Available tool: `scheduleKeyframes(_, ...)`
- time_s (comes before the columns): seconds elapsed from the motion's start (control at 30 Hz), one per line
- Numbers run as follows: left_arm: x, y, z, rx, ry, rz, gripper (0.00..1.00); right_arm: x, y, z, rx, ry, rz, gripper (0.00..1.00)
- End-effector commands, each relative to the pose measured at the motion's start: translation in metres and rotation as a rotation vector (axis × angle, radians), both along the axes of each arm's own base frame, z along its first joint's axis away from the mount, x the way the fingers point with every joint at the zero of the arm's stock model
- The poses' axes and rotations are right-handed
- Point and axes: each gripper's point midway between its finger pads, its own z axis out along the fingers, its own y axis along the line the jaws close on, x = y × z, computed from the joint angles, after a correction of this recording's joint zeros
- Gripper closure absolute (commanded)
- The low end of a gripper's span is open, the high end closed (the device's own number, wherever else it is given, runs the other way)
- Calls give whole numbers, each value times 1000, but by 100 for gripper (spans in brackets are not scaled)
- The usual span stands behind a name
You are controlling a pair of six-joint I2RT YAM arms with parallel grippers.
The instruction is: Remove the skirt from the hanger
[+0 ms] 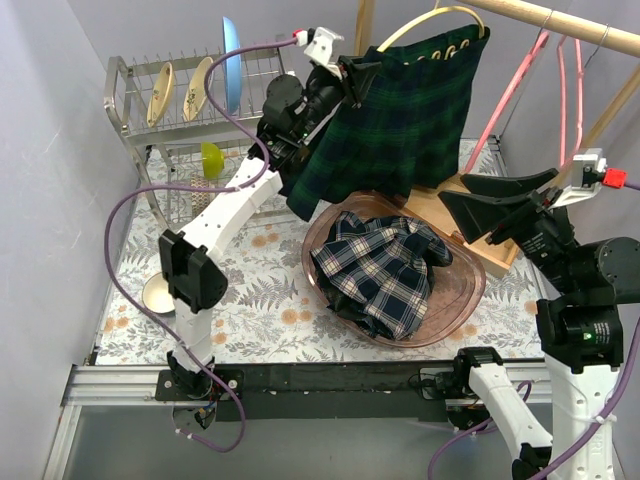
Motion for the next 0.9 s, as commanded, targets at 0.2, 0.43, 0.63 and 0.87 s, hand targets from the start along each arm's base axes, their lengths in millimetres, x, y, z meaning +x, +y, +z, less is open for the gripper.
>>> scheduleKeyframes(0.2,-117,99,154,-217,-336,79,100,26,3,38,158,58,32,27)
scheduleKeyframes(0.43,-141,119,155,-194,-353,107,100,54,6,77,276,80,64,34)
scheduleKeyframes(0.63,-162,144,159,-185,-388,167,100,77,10,107,374,107,111,38)
scheduleKeyframes(0.87,-183,159,167,-202,-430,174,100,95,31,130,395,112,178,38)
